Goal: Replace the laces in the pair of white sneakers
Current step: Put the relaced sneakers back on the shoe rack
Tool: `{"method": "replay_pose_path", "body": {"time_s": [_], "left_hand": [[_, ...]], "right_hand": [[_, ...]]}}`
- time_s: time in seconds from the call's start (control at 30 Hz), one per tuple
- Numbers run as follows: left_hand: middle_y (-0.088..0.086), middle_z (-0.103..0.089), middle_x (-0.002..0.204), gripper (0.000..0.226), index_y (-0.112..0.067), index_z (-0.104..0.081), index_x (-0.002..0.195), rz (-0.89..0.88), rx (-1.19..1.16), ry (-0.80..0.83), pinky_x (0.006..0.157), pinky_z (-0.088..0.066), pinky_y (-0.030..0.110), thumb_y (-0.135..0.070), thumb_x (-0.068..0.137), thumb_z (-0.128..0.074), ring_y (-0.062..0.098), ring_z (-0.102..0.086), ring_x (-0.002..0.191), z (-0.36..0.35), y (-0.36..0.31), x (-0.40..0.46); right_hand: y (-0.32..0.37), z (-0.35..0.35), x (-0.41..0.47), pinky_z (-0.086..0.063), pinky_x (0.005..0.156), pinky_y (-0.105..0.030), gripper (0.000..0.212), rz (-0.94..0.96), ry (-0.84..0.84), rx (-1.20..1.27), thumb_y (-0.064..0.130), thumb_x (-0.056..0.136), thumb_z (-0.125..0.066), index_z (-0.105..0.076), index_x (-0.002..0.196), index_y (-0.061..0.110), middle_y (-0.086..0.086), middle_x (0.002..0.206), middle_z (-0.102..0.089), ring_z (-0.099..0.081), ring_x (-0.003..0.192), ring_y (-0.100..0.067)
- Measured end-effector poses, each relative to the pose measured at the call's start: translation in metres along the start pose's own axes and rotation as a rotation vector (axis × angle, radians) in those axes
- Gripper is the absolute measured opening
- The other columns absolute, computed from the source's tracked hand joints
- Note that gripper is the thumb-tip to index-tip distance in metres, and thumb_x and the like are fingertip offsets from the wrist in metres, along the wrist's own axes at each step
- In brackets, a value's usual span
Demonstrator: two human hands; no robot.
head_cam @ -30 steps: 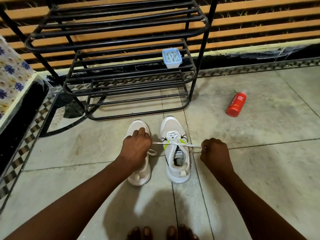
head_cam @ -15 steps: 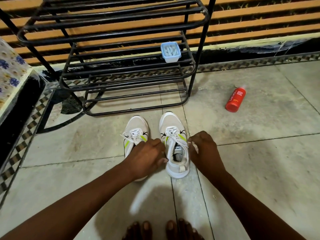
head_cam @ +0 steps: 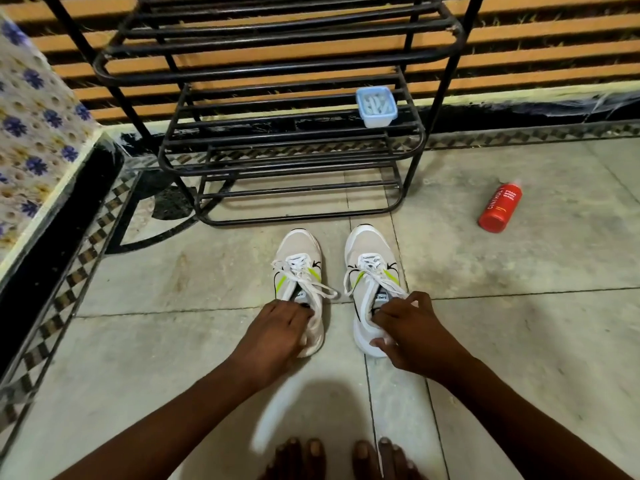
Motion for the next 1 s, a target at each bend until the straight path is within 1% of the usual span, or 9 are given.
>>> {"method": "replay_pose_path", "body": {"time_s": [0.1, 0.2, 0.27, 0.43, 0.53, 0.6, 0.73, 0.83, 1.0], "left_hand": [[0.001, -0.066, 0.09, 0.048, -0.016, -0.065, 0.098, -0.012, 0.02, 0.025, 0.078, -0.035, 0.032, -0.013, 0.055, -0.084, 0.027, -0.062, 0.082, 0.004, 0.0, 0.008], [0.0, -0.065, 0.085, 0.035, -0.019, -0.061, 0.093, -0.01, -0.047, -0.007, 0.073, -0.034, 0.03, -0.01, 0.063, -0.076, 0.028, -0.061, 0.079, 0.024, 0.0, 0.012], [-0.001, -0.066, 0.084, 0.017, -0.02, -0.058, 0.091, -0.04, -0.077, -0.02, 0.069, -0.04, 0.033, -0.023, 0.075, -0.062, 0.028, -0.062, 0.078, 0.046, -0.008, 0.015], [-0.003, -0.066, 0.085, 0.025, -0.023, -0.058, 0.089, -0.061, -0.125, -0.076, 0.067, -0.043, 0.03, -0.033, 0.076, -0.039, 0.024, -0.06, 0.082, 0.101, -0.036, 0.017], [-0.006, -0.063, 0.086, 0.009, -0.025, -0.053, 0.089, -0.115, -0.097, -0.133, 0.068, -0.039, 0.03, -0.034, 0.087, -0.055, 0.021, -0.058, 0.082, 0.135, -0.047, 0.015], [-0.005, -0.062, 0.088, 0.021, -0.026, -0.047, 0.09, -0.15, -0.064, -0.175, 0.069, -0.037, 0.031, -0.024, 0.083, -0.067, 0.02, -0.054, 0.083, 0.165, -0.05, 0.012], [-0.008, -0.055, 0.086, 0.025, -0.033, -0.028, 0.088, -0.183, -0.068, -0.24, 0.068, -0.025, 0.029, -0.022, 0.08, -0.049, 0.017, -0.046, 0.08, 0.234, -0.061, 0.0], [-0.009, -0.054, 0.087, 0.038, -0.034, -0.028, 0.089, -0.198, -0.03, -0.272, 0.068, -0.032, 0.031, -0.017, 0.083, -0.061, 0.018, -0.048, 0.081, 0.273, -0.066, -0.009], [-0.018, -0.044, 0.083, 0.045, -0.032, -0.037, 0.089, -0.214, 0.052, -0.334, 0.068, -0.026, 0.023, -0.007, 0.078, -0.073, 0.013, -0.048, 0.079, 0.328, -0.07, -0.011]], "right_hand": [[0.006, 0.009, 0.009, -0.043, 0.081, -0.043, 0.019, -0.014, -0.011, 0.005, 0.031, 0.066, -0.074, -0.061, 0.076, 0.022, 0.011, 0.075, -0.056, -0.062, 0.072, -0.019], [0.01, 0.024, 0.013, -0.033, 0.082, -0.036, 0.017, -0.037, -0.018, 0.047, 0.031, 0.065, -0.07, -0.057, 0.072, 0.022, 0.01, 0.07, -0.057, -0.062, 0.069, -0.02], [0.014, 0.04, 0.016, -0.032, 0.081, -0.034, 0.018, -0.063, -0.029, 0.108, 0.032, 0.065, -0.068, -0.054, 0.072, 0.023, 0.009, 0.07, -0.057, -0.061, 0.07, -0.02], [0.032, 0.095, 0.036, -0.035, 0.072, -0.032, 0.022, -0.046, -0.079, 0.154, 0.033, 0.062, -0.07, -0.061, 0.075, 0.018, 0.002, 0.07, -0.062, -0.061, 0.069, -0.026], [0.043, 0.133, 0.046, -0.036, 0.072, -0.032, 0.024, -0.015, -0.102, 0.137, 0.036, 0.064, -0.068, -0.062, 0.077, 0.017, 0.003, 0.072, -0.063, -0.062, 0.073, -0.026], [0.05, 0.165, 0.051, -0.043, 0.071, -0.035, 0.022, -0.005, -0.118, 0.189, 0.037, 0.067, -0.067, -0.06, 0.076, 0.017, 0.003, 0.072, -0.063, -0.061, 0.073, -0.025], [0.062, 0.236, 0.054, -0.048, 0.063, -0.039, 0.022, -0.011, -0.16, 0.318, 0.033, 0.07, -0.073, -0.059, 0.07, 0.016, 0.003, 0.069, -0.061, -0.058, 0.068, -0.014], [0.078, 0.282, 0.056, -0.049, 0.064, -0.039, 0.026, 0.027, -0.169, 0.285, 0.037, 0.071, -0.075, -0.063, 0.074, 0.014, 0.003, 0.07, -0.062, -0.06, 0.07, -0.013], [0.096, 0.339, 0.062, -0.047, 0.06, -0.04, 0.039, 0.076, -0.231, 0.203, 0.046, 0.071, -0.07, -0.068, 0.081, 0.009, -0.001, 0.066, -0.06, -0.054, 0.064, -0.018]]}}
Point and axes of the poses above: each hand's wrist, its own x-axis towards the middle knuckle, its own z-axis out of the back of the hand, y = z × x, the point moved 8 cm from there along x, towards the middle knuckle
